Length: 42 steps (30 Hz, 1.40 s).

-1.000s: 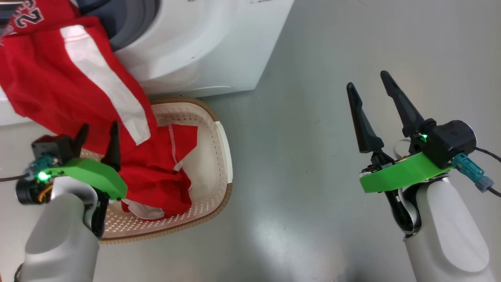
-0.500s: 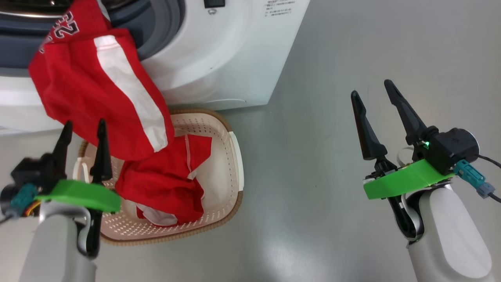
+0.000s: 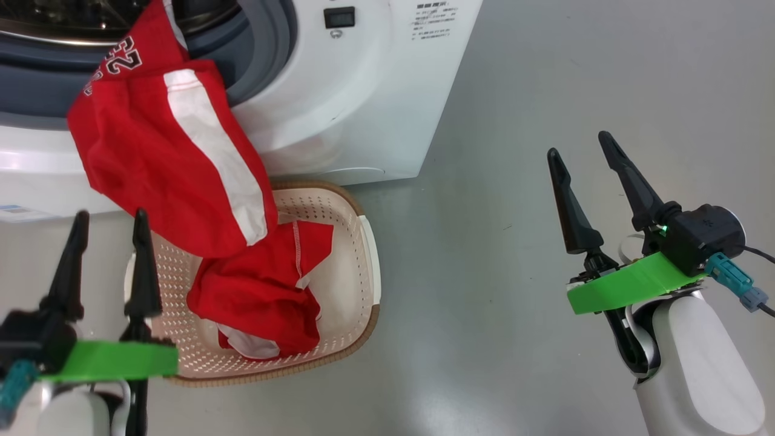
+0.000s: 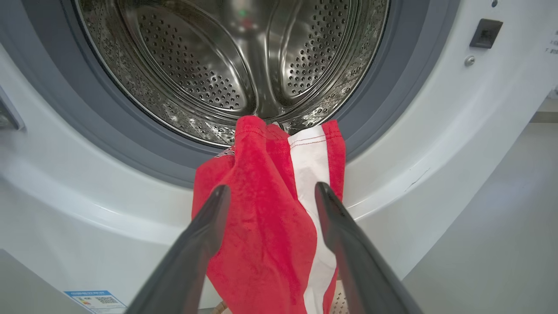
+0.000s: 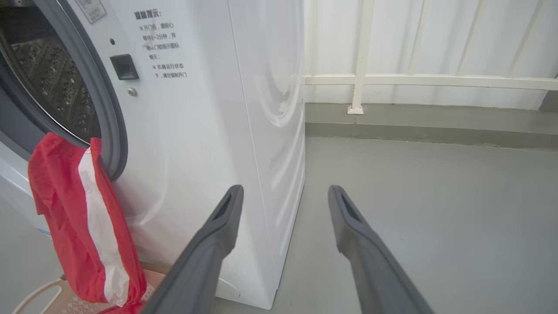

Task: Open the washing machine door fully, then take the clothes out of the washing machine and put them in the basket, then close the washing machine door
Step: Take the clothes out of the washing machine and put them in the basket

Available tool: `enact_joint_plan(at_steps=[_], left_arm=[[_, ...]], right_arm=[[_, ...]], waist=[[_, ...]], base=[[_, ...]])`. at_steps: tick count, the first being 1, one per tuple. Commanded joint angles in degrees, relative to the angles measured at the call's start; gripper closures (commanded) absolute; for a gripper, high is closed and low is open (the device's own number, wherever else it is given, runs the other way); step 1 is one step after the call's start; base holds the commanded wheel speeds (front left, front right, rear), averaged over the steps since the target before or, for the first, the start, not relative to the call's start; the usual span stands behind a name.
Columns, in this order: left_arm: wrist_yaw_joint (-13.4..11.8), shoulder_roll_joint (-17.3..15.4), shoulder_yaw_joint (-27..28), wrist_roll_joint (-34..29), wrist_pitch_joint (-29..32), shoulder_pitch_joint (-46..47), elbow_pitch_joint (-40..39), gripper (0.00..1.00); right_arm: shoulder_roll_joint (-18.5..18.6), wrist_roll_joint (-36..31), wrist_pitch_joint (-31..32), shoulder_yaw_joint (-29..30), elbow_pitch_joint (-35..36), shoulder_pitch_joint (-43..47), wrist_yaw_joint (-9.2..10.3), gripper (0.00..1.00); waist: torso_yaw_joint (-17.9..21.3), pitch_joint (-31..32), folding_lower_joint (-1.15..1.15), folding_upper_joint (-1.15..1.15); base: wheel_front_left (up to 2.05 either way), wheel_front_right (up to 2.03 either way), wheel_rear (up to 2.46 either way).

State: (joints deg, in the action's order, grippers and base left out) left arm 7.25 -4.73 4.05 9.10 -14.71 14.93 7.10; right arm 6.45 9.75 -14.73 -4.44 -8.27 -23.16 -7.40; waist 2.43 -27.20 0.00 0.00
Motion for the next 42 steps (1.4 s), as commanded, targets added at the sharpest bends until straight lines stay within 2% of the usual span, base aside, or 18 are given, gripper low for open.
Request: enact_joint_plan(at_steps=[1,8,15,27,34,42], left_arm=[[-0.08,-0.8,2.13,-0.79,-0.29,-1.7,-2.21,0.0],[-0.05,0.08,2.74,-0.84,-0.29,-4.76,-5.71,0.0],[0.11,-0.43,1.45,0.9,-0.29,-1.76,-1.65,0.0],[0.23,-8.13,-3.32,5.68,0.37,12.46,13.42,0.0],[0.23,-12.09,-9.28,7.48,0.54,22.48,24.22,0.0],[0.24,-14.85,-17.03,10.89,0.39,31.09,36.17,0.0]], right_arm=[[-0.05,0.04,-0.27,-0.86,1.28,1.99,-0.09,0.0],[-0.02,-0.03,-0.27,-0.62,1.46,2.44,-0.09,0.0],[-0.12,-0.21,-0.27,-0.61,1.31,2.6,-0.09,0.0],[-0.15,-0.09,-0.27,-1.25,1.19,2.09,-0.09,0.0],[-0.25,0.03,-0.27,-1.78,1.08,1.53,-0.09,0.0],[-0.44,0.01,-0.27,-1.96,1.12,0.87,-0.09,0.0]], waist=[[0.09,0.13,0.0,0.0],[-0.2,0.07,0.0,0.0],[-0.91,0.2,0.0,0.0],[-0.64,-0.42,0.0,0.0],[-0.06,-1.26,0.0,0.0],[0.6,-2.21,0.0,0.0]], base=[[0.0,0.0,0.0],[0.0,0.0,0.0],[0.0,0.0,0.0],[0.0,0.0,0.0],[0.0,0.0,0.0],[0.0,0.0,0.0]])
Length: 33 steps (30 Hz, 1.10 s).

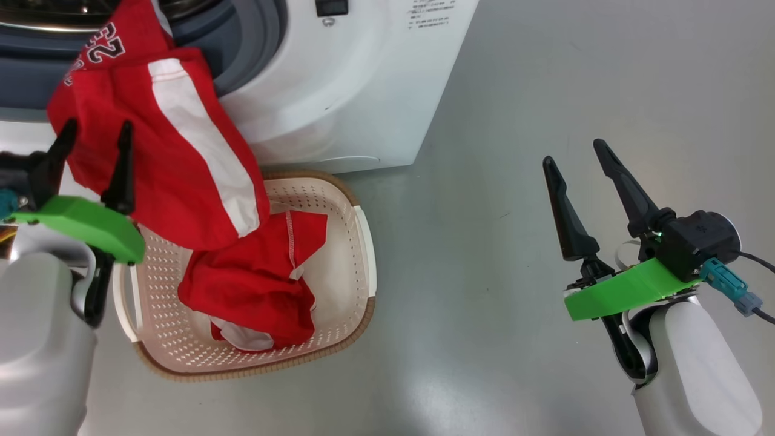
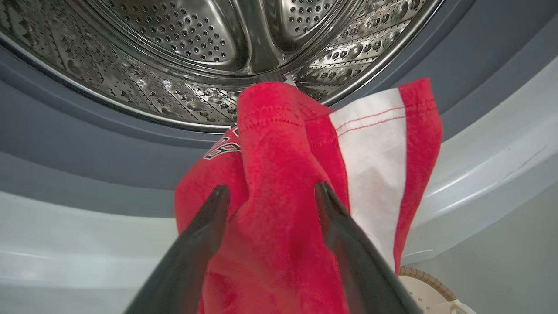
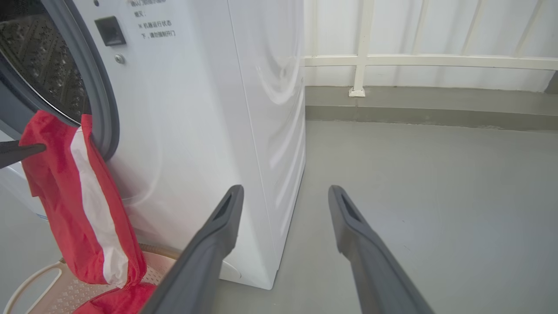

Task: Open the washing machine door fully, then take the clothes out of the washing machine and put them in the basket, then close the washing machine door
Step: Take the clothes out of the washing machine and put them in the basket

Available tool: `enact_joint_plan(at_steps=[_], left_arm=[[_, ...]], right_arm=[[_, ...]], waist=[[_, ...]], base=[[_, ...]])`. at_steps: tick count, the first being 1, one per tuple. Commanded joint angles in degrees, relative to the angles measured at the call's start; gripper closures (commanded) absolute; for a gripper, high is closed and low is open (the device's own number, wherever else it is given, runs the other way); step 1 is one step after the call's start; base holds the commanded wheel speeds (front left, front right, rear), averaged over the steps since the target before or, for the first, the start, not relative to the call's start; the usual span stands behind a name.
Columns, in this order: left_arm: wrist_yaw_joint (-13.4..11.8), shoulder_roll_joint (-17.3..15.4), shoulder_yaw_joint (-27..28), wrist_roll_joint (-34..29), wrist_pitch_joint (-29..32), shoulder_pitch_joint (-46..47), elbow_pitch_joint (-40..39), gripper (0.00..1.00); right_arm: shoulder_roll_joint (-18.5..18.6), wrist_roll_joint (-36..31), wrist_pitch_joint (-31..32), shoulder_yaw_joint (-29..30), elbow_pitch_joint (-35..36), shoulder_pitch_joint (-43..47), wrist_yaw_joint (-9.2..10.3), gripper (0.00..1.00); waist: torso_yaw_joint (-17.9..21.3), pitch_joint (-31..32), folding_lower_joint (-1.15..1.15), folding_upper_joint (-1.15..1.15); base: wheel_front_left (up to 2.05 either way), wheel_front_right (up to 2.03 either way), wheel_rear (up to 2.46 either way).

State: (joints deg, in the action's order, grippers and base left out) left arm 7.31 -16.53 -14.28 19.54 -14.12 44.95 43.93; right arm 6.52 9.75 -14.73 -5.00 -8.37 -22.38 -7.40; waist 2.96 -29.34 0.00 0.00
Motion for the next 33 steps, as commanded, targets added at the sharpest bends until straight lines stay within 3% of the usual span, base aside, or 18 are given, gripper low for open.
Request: enact_joint_plan(at_steps=[1,7,8,9,10,11,21,33], left_arm=[[0.17,-3.44,0.26,1.03,-0.24,1.9,0.59,0.0],[0.17,-4.76,-4.89,4.54,-0.57,5.84,6.8,0.0],[0.17,-4.86,-5.45,5.12,-0.63,6.27,7.51,0.27],[0.17,-4.93,-6.02,5.62,-0.68,6.64,8.13,0.67],[0.17,-4.98,-6.63,6.13,-0.73,6.95,8.65,0.89],[0.17,-5.03,-7.17,6.61,-0.77,7.22,9.05,1.0],[0.17,-5.85,-8.54,8.78,-0.86,6.56,6.28,1.0],[0.17,-3.71,-5.46,6.81,-0.87,-6.56,-4.77,1.0]], right_arm=[[-0.54,0.0,-0.27,-1.39,1.21,0.03,-0.09,0.0],[-0.64,-0.07,-0.27,-1.38,1.23,-0.29,-0.09,0.0],[-0.64,-0.08,-0.27,-1.37,1.24,-0.3,-0.09,0.0],[-0.63,-0.09,-0.27,-1.34,1.26,-0.3,-0.09,0.0],[-0.62,-0.09,-0.27,-1.33,1.27,-0.3,-0.09,0.0],[-0.59,-0.1,-0.27,-1.3,1.28,-0.3,-0.09,0.0],[-0.36,-0.14,-0.27,-0.88,1.45,-0.17,-0.09,0.0],[-0.33,-0.21,-0.27,-0.34,1.63,0.48,-0.09,0.0]], waist=[[0.13,-0.13,0.0,0.0],[0.35,-0.32,0.0,0.0],[0.37,-0.31,0.0,0.0],[0.37,-0.27,0.0,0.0],[0.38,-0.26,0.0,0.0],[0.37,-0.25,0.0,0.0],[-0.29,0.07,0.0,0.0],[-1.46,0.76,0.0,0.0]], base=[[0.0,0.0,0.0],[0.0,0.0,0.0],[0.0,0.0,0.0],[0.0,0.0,0.0],[0.0,0.0,0.0],[0.0,0.0,0.0],[0.0,0.0,0.0],[0.0,0.0,0.0]])
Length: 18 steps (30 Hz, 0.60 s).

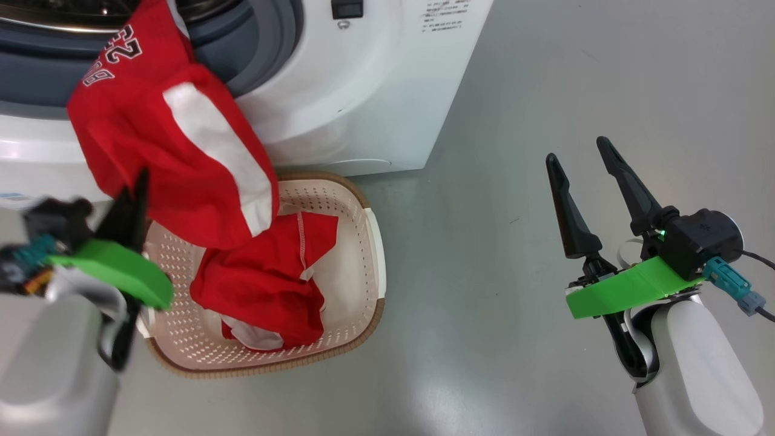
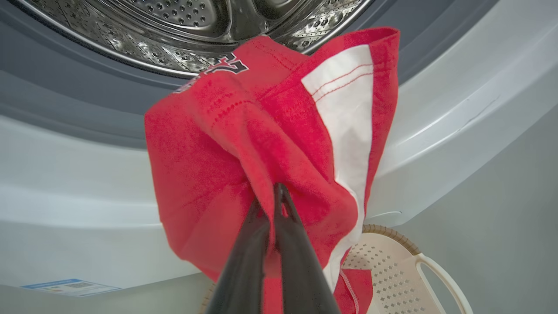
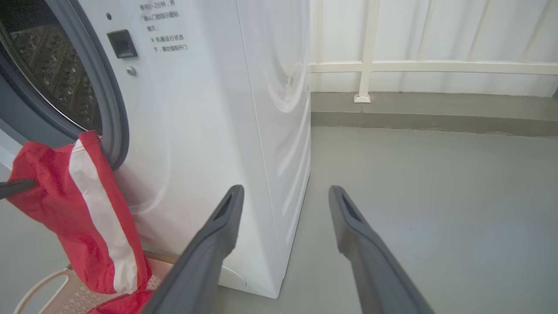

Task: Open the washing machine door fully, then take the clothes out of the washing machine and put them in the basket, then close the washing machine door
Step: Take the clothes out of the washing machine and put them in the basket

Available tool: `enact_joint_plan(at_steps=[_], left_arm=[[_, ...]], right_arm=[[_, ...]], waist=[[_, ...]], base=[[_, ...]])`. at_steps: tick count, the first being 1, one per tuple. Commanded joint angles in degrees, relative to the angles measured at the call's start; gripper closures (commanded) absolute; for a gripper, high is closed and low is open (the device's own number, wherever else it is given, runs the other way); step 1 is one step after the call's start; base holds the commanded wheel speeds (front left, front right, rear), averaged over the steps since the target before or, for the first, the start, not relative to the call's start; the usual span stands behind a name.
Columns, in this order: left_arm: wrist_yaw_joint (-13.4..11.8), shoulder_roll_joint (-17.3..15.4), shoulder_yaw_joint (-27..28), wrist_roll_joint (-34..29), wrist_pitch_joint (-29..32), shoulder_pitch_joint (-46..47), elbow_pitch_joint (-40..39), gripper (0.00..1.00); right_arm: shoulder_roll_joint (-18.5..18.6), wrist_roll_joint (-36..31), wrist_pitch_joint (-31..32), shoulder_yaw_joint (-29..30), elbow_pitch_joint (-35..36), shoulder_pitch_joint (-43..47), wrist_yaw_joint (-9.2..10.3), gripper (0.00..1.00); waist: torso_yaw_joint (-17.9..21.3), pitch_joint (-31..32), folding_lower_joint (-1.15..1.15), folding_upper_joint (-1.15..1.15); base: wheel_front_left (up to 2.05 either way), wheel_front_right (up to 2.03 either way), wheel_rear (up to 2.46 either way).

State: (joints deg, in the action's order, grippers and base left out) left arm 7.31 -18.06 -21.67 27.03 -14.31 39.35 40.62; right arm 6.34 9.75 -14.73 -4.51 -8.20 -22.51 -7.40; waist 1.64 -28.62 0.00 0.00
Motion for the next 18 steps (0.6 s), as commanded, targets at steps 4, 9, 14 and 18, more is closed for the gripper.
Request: enact_joint_plan(at_steps=[4,9,14,18], left_arm=[[0.17,-1.06,2.37,-0.92,-0.68,-3.99,-3.48,1.0],[0.17,0.97,1.64,-0.99,-0.68,-8.24,-5.39,1.0],[0.17,2.64,-0.38,0.14,-0.69,-11.07,-5.1,1.0],[0.17,4.13,-3.09,1.63,-0.69,-12.07,-3.81,1.0]], right_arm=[[-0.09,-0.25,-0.27,-0.88,1.5,0.6,-0.09,0.0],[0.04,-0.21,-0.27,-0.84,1.58,0.63,-0.09,0.0],[0.02,-0.19,-0.27,-0.78,1.62,0.63,-0.09,0.0],[-0.01,-0.14,-0.27,-0.89,1.67,0.47,-0.09,0.0]], waist=[[-0.37,0.08,0.0,0.0],[-0.54,0.15,0.0,0.0],[-0.44,0.07,0.0,0.0],[-0.25,-0.16,0.0,0.0]], base=[[0.0,0.0,0.0],[0.0,0.0,0.0],[0.0,0.0,0.0],[0.0,0.0,0.0]])
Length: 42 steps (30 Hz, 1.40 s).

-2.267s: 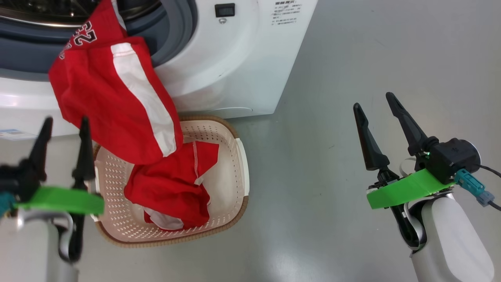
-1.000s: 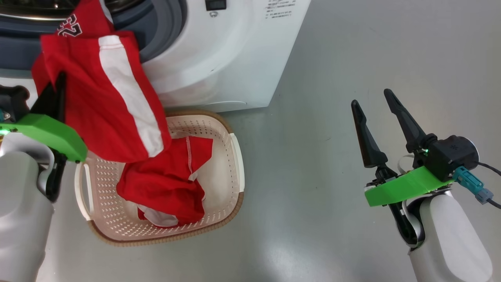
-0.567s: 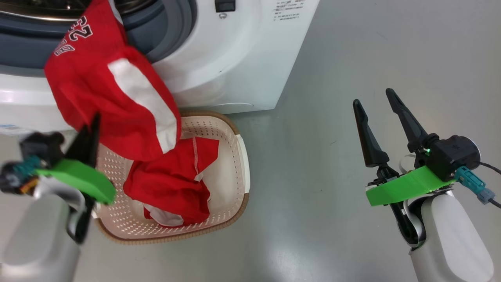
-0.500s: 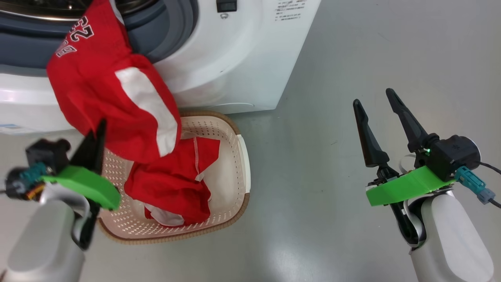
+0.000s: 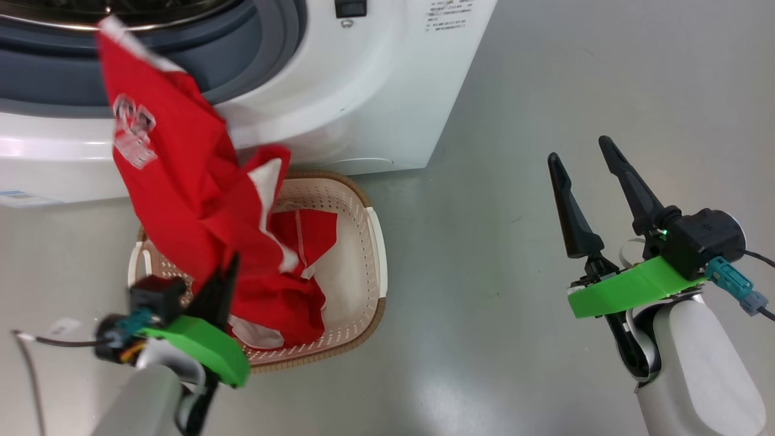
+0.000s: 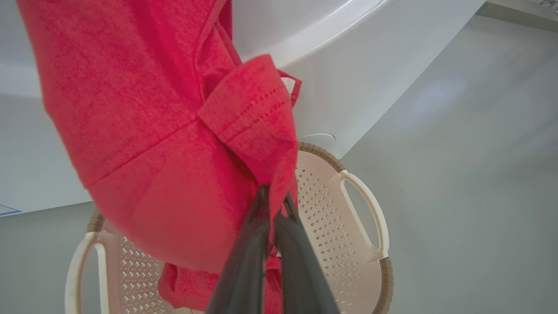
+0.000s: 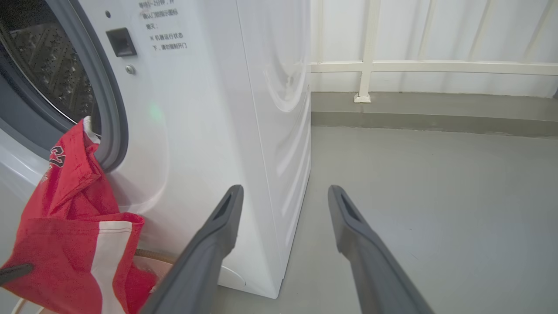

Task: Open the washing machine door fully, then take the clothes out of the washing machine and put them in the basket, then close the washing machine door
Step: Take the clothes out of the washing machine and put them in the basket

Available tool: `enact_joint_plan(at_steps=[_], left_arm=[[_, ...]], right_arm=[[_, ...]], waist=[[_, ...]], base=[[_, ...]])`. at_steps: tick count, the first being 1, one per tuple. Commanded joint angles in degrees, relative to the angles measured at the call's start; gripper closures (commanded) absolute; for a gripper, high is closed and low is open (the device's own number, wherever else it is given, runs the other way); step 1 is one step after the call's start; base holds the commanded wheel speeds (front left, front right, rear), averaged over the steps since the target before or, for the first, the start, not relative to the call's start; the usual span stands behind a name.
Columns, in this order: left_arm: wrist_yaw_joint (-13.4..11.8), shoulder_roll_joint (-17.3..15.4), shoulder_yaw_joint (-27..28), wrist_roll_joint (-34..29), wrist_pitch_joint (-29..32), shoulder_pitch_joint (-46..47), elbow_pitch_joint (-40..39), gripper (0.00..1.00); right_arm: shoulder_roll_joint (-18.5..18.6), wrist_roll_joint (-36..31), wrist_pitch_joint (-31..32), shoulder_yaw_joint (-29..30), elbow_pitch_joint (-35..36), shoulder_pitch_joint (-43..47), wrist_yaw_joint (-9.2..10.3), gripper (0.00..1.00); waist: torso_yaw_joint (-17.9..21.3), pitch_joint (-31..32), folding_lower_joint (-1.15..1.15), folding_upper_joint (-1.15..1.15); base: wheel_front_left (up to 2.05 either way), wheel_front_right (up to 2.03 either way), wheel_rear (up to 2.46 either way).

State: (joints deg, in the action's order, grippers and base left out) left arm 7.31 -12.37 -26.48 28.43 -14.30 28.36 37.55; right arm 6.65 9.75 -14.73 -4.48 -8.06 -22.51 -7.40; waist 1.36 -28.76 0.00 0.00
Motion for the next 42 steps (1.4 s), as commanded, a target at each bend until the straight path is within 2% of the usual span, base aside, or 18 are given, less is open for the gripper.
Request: enact_joint_plan(at_steps=[1,6,17,27,31,42], left_arm=[[0.17,-1.14,0.78,0.73,-0.7,-1.26,-0.38,1.0],[0.17,0.04,-1.74,2.86,-0.7,-1.39,2.28,1.0],[0.18,1.99,-11.18,9.07,-0.7,0.61,12.71,1.0],[0.18,1.46,-18.29,14.82,-0.7,5.38,19.97,1.0],[0.18,0.93,-19.48,16.8,-0.7,8.08,22.86,1.0],[0.18,-0.96,-17.0,18.19,-0.7,16.0,29.62,1.0]], right_arm=[[-0.33,-0.13,-0.27,-0.96,1.52,0.42,-0.09,0.0],[-0.45,-0.15,-0.27,-1.09,1.44,0.35,-0.09,0.0],[-0.65,-0.13,-0.27,-1.51,1.41,-0.03,-0.09,0.0],[-0.65,-0.15,-0.27,-2.22,1.38,-0.59,-0.09,0.0],[-0.79,-0.17,-0.27,-2.65,1.48,-0.78,-0.09,0.0],[-1.34,-0.25,-0.27,-3.99,1.66,-2.7,-0.09,0.0]], waist=[[0.1,-0.09,0.0,0.0],[0.45,-0.23,0.0,0.0],[1.5,-0.9,0.0,0.0],[2.69,-2.01,0.0,0.0],[3.29,-2.76,0.0,0.0],[5.5,-6.14,0.0,0.0]], base=[[0.0,0.0,0.0],[0.0,0.0,0.0],[0.0,0.0,0.0],[0.0,0.0,0.0],[0.0,0.0,0.0],[0.0,0.0,0.0]])
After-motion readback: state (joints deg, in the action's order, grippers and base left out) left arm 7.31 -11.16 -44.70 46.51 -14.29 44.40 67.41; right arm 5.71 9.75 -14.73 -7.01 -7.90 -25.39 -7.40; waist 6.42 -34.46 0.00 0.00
